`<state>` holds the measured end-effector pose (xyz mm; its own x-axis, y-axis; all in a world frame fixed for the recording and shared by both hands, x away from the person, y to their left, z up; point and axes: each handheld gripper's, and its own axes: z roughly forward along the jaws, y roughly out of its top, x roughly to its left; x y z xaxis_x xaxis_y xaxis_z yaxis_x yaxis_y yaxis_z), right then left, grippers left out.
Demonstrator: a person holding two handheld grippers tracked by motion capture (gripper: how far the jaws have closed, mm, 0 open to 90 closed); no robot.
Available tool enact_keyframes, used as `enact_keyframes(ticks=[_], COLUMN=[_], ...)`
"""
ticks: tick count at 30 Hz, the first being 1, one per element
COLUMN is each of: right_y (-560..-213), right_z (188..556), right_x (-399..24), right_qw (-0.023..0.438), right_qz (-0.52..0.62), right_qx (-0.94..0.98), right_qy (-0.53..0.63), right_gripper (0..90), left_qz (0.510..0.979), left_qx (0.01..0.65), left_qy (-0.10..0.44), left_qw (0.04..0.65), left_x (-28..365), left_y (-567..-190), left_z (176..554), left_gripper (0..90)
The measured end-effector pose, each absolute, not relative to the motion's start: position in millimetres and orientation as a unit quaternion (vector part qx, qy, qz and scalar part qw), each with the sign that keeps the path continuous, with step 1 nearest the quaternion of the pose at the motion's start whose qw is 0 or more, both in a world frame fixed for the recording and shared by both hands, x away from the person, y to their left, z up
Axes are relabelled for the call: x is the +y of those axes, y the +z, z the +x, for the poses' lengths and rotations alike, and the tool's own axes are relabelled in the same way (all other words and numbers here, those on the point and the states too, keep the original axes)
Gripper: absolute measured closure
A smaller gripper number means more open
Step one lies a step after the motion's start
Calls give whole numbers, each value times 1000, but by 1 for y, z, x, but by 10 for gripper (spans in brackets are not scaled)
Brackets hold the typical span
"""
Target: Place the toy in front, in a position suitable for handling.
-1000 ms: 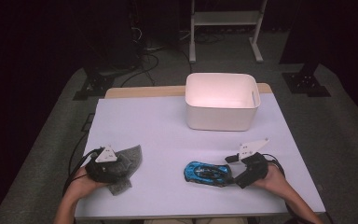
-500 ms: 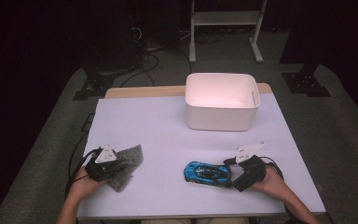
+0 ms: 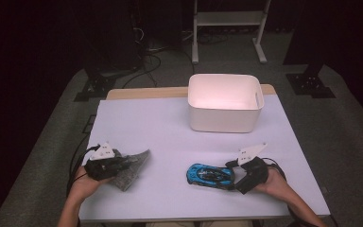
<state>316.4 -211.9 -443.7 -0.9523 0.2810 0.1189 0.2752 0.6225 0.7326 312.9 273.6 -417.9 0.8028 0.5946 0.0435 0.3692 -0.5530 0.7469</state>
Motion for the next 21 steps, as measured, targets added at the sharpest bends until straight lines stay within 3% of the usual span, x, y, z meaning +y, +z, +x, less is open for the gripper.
enact_keyframes(ticks=[12, 21], right_y=[-447, -447], right_z=[319, 318], right_x=[-213, -214], right_qw=[-3, -4], right_qz=[148, 143], right_qx=[904, 908], right_qy=[400, 395], right_gripper=[162, 162], left_qz=[873, 876], left_qx=[197, 161], left_qy=[113, 95], left_qw=[431, 445], left_x=[214, 178], left_y=[-384, -384], left_z=[334, 336], left_gripper=[792, 787])
